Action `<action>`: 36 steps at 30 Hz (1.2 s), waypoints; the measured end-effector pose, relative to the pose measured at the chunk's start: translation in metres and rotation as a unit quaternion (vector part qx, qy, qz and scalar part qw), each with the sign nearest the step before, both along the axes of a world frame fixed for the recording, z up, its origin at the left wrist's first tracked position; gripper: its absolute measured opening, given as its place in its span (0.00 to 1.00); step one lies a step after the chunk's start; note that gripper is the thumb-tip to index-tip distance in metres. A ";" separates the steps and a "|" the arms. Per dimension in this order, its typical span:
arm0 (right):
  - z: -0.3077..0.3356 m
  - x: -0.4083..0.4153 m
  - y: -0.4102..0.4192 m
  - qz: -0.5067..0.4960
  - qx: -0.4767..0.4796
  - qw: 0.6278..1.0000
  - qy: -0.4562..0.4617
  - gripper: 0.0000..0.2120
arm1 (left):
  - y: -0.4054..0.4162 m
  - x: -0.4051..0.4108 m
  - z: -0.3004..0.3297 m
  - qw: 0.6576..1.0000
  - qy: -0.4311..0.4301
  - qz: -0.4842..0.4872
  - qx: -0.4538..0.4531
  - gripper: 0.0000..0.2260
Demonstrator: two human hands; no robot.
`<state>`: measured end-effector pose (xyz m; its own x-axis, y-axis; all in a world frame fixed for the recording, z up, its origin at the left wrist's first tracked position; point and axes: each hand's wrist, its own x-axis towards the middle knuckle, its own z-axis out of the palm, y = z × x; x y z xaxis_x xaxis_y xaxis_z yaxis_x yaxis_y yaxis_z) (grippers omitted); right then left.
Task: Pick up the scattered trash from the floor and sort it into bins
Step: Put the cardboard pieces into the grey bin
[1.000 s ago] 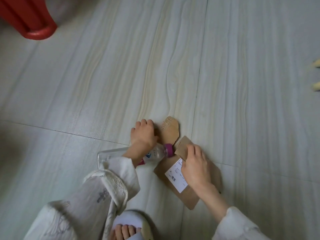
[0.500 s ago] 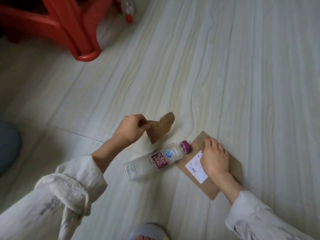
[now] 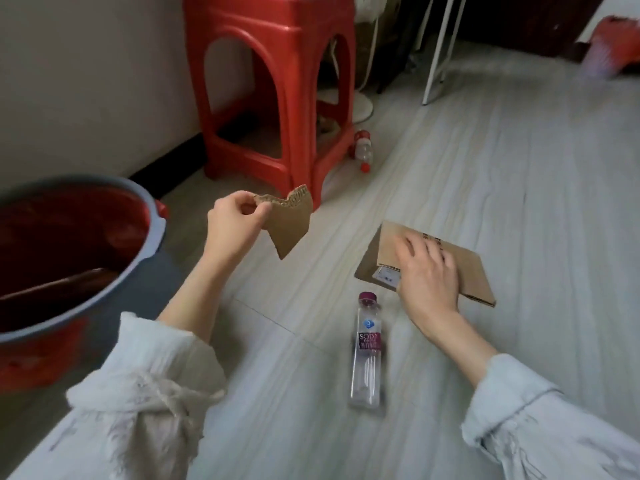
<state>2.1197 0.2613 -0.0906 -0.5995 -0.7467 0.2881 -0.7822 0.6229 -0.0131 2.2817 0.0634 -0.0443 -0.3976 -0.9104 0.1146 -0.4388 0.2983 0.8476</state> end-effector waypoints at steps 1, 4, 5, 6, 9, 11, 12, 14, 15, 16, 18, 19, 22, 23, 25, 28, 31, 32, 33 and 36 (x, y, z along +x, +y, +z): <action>0.010 0.011 -0.016 0.018 -0.023 1.000 0.007 0.27 | -0.009 0.015 0.009 1.000 0.016 0.014 -0.001 0.04; 0.040 0.048 -0.063 0.079 -0.074 0.994 0.030 0.28 | -0.029 0.060 0.033 0.998 0.035 0.048 -0.023 0.04; 0.049 0.062 -0.078 0.102 -0.088 0.990 0.036 0.28 | -0.034 0.075 0.040 0.997 0.035 0.053 -0.033 0.04; 0.057 0.073 -0.091 0.118 -0.103 0.987 0.041 0.28 | -0.037 0.089 0.047 0.997 0.033 0.057 -0.044 0.04; 0.082 0.114 -0.131 0.166 -0.141 0.975 0.036 0.29 | -0.054 0.140 0.067 0.991 0.050 0.109 -0.066 0.03; 0.098 0.139 -0.155 0.192 -0.162 0.968 0.032 0.30 | -0.065 0.174 0.078 0.984 0.066 0.151 -0.067 0.03; 0.103 0.148 -0.163 0.200 -0.167 0.965 0.034 0.30 | -0.069 0.185 0.079 0.981 0.066 0.169 -0.070 0.03; 0.113 0.168 -0.182 0.227 -0.185 0.955 0.043 0.31 | -0.075 0.209 0.082 0.973 0.048 0.207 -0.091 0.03; 0.116 0.176 -0.189 0.235 -0.192 0.952 0.047 0.32 | -0.077 0.216 0.080 0.970 0.031 0.220 -0.100 0.04; 0.118 0.186 -0.197 0.243 -0.201 0.948 0.048 0.31 | -0.080 0.224 0.075 0.968 0.012 0.227 -0.105 0.05; 0.120 0.199 -0.208 0.250 -0.223 0.941 0.046 0.31 | -0.087 0.233 0.057 0.974 -0.034 0.205 -0.089 0.06; 0.120 0.203 -0.212 0.255 -0.234 0.937 0.049 0.31 | -0.090 0.237 0.046 0.979 -0.060 0.185 -0.069 0.07; 0.124 0.212 -0.220 0.283 -0.278 0.916 0.057 0.31 | -0.093 0.243 0.022 0.984 -0.112 0.139 -0.016 0.13; 0.126 0.214 -0.223 0.294 -0.297 0.907 0.051 0.30 | -0.094 0.243 0.020 0.985 -0.105 0.139 -0.012 0.14; 0.131 0.214 -0.225 0.305 -0.331 0.893 0.020 0.27 | -0.096 0.241 0.026 0.986 -0.042 0.158 -0.015 0.13; 0.127 0.207 -0.222 0.334 -0.353 0.874 0.005 0.18 | -0.098 0.234 0.044 0.982 0.066 0.178 -0.010 0.16; 0.117 0.202 -0.219 0.358 -0.357 0.862 0.044 0.15 | -0.098 0.228 0.063 0.983 0.104 0.151 -0.004 0.19; 0.115 0.203 -0.219 0.360 -0.364 0.857 0.055 0.17 | -0.097 0.227 0.069 0.986 0.103 0.132 -0.006 0.18; 0.112 0.206 -0.220 0.360 -0.371 0.854 0.063 0.20 | -0.096 0.225 0.072 0.988 0.105 0.115 -0.004 0.16; 0.106 0.216 -0.221 0.376 -0.388 0.838 0.077 0.25 | -0.090 0.222 0.080 0.986 0.128 0.102 0.013 0.14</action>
<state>2.3358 0.0406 0.0150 0.0462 -0.4478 0.8930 -0.9793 -0.1964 -0.0479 2.5038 -0.0268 0.0354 -0.1668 -0.9724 0.1630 -0.2582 0.2026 0.9446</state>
